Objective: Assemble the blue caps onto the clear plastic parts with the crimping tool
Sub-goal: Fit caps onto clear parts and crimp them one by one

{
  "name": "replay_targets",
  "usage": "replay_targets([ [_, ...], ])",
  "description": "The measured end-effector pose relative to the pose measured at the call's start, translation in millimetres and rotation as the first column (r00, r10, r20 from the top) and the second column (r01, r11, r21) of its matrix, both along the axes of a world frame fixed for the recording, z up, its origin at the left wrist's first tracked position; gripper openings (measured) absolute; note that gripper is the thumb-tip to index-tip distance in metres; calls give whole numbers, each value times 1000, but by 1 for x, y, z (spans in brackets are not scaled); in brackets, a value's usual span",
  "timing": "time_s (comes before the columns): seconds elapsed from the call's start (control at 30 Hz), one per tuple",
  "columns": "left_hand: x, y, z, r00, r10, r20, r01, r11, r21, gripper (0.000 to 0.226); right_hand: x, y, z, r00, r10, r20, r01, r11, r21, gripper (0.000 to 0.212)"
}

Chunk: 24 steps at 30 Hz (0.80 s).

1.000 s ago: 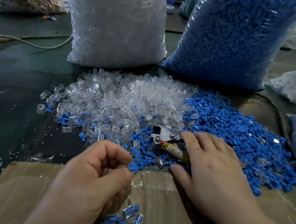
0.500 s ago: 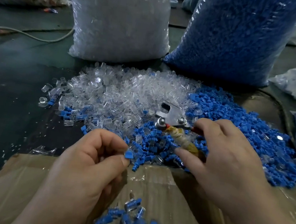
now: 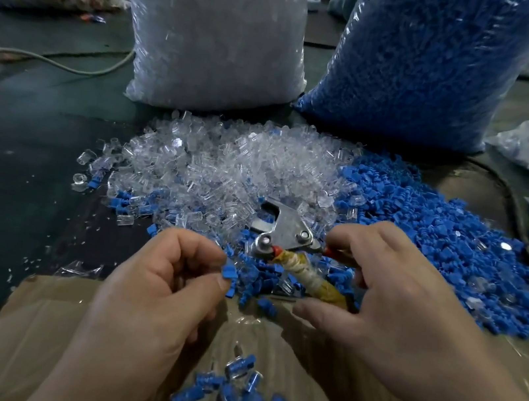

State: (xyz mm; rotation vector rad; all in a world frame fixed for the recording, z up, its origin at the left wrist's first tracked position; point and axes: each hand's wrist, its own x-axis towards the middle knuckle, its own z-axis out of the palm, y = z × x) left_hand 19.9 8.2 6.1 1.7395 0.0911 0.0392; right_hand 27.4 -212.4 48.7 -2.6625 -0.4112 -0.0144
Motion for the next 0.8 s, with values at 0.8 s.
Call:
replay_targets([
  [0.8, -3, 2, 8, 988, -115, 103, 121, 991, -53, 29, -12, 0, -7, 948, 210, 238, -153, 960, -236, 59],
])
